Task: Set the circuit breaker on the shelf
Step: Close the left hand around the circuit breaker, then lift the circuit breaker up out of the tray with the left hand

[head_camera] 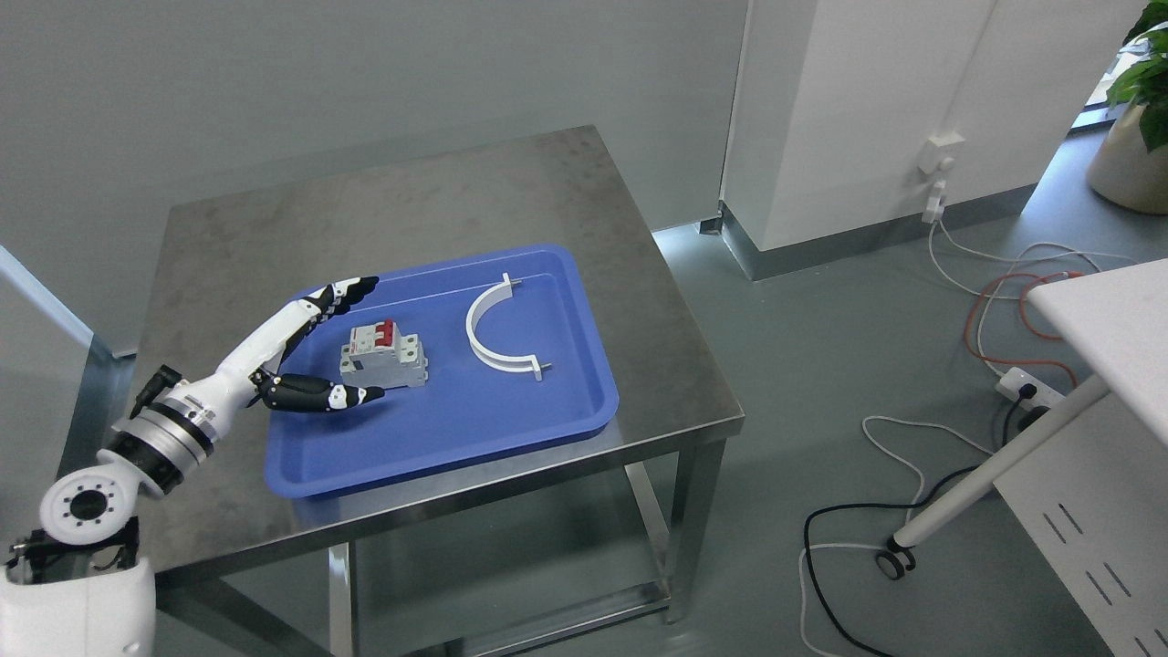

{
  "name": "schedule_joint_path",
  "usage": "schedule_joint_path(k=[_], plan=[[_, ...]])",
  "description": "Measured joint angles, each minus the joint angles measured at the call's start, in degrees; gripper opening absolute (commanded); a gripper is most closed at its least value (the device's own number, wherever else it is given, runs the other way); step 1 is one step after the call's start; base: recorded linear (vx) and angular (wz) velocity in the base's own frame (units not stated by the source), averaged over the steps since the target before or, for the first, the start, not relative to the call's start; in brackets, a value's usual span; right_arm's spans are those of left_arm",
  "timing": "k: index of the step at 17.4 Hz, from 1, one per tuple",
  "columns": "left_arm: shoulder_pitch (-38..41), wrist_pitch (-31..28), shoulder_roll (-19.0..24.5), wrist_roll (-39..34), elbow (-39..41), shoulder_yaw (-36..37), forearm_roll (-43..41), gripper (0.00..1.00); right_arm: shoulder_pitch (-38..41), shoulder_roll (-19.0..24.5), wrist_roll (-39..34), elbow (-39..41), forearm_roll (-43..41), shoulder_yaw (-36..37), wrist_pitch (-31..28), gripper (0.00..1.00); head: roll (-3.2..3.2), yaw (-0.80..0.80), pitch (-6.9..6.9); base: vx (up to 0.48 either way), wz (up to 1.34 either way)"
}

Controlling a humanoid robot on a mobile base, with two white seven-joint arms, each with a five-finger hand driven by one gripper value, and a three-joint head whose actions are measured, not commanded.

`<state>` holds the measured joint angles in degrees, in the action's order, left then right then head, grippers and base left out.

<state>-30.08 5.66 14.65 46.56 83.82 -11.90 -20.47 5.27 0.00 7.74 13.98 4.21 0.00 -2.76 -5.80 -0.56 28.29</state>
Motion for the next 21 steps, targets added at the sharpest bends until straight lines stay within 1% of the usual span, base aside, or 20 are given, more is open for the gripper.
schedule_joint_path(k=[2, 3, 4, 7, 8, 9, 12, 14, 16, 18, 19, 20, 21], plan=[[-0.44, -0.01, 0.48, 0.20, -1.08, 0.58, -1.72, 0.65, 0.00, 0.00, 0.00, 0.00, 0.00, 0.00, 0.00, 1.00, 0.00, 0.00, 0.00, 0.008, -0.02], [-0.58, -0.02, 0.65, 0.24, -1.52, 0.80, -2.30, 0.60, 0.00, 0.00, 0.00, 0.00, 0.00, 0.00, 0.00, 1.00, 0.00, 0.00, 0.00, 0.005, -0.03], [-0.69, -0.05, 0.76, 0.34, -1.91, 0.94, -2.80, 0.53, 0.00, 0.00, -0.01, 0.00, 0.00, 0.00, 0.00, 1.00, 0.00, 0.00, 0.00, 0.005, -0.03], [-0.95, 0.19, 0.76, 0.50, -3.04, 1.02, -3.80, 0.16, 0.00, 0.00, -0.20, 0.00, 0.00, 0.00, 0.00, 1.00, 0.00, 0.00, 0.00, 0.004, 0.03], [-1.04, 1.33, 0.59, 0.48, -3.42, 0.85, -4.04, 0.09, 0.00, 0.00, -0.22, 0.00, -0.01, 0.00, 0.00, 1.00, 0.00, 0.00, 0.00, 0.004, 0.04], [-1.09, 2.88, 0.31, 0.51, -3.73, 0.57, -4.22, 0.06, 0.00, 0.00, -0.22, 0.00, -0.01, 0.00, 0.00, 1.00, 0.00, 0.00, 0.00, 0.000, 0.00], [-1.83, 5.37, -1.77, 0.87, -4.59, -1.60, -3.79, 0.05, 0.01, 0.00, -0.10, 0.00, -0.01, 0.00, 0.00, 1.00, 0.00, 0.00, 0.00, 0.002, -0.02], [-3.49, 5.65, -3.44, 0.46, -4.96, -3.51, -0.88, 0.05, 0.00, 0.00, -0.04, 0.00, -0.01, 0.00, 0.00, 1.00, 0.00, 0.00, 0.00, 0.011, 0.02], [-5.45, 5.81, -5.45, -1.10, -5.29, -6.11, 3.71, 0.08, 0.00, 0.00, -0.01, 0.00, 0.00, 0.00, 0.00, 1.00, 0.00, 0.00, 0.00, 0.021, 0.00], [-6.86, 5.71, -7.06, -5.11, -5.52, -8.57, 7.55, 0.09, 0.00, 0.00, 0.00, 0.00, 0.00, 0.00, 0.00, 1.00, 0.00, 0.00, 0.00, 0.010, -0.04], [-7.20, 7.24, -7.77, -8.04, -5.62, -9.61, 9.09, 0.09, 0.00, 0.00, 0.01, 0.00, 0.00, 0.00, 0.00, 1.00, 0.00, 0.00, 0.00, 0.001, -0.05], [-7.27, 8.77, -8.40, -11.93, -5.70, -10.57, 10.38, 0.09, -0.01, 0.00, 0.02, 0.00, 0.00, 0.00, 0.00, 1.00, 0.00, 0.00, 0.00, 0.000, 0.00], [-7.27, 10.27, -9.04, -16.64, -5.76, -11.51, 11.61, 0.12, -0.01, 0.00, 0.04, 0.00, 0.00, 0.00, 0.00, 1.00, 0.00, 0.00, 0.00, 0.000, 0.00]])
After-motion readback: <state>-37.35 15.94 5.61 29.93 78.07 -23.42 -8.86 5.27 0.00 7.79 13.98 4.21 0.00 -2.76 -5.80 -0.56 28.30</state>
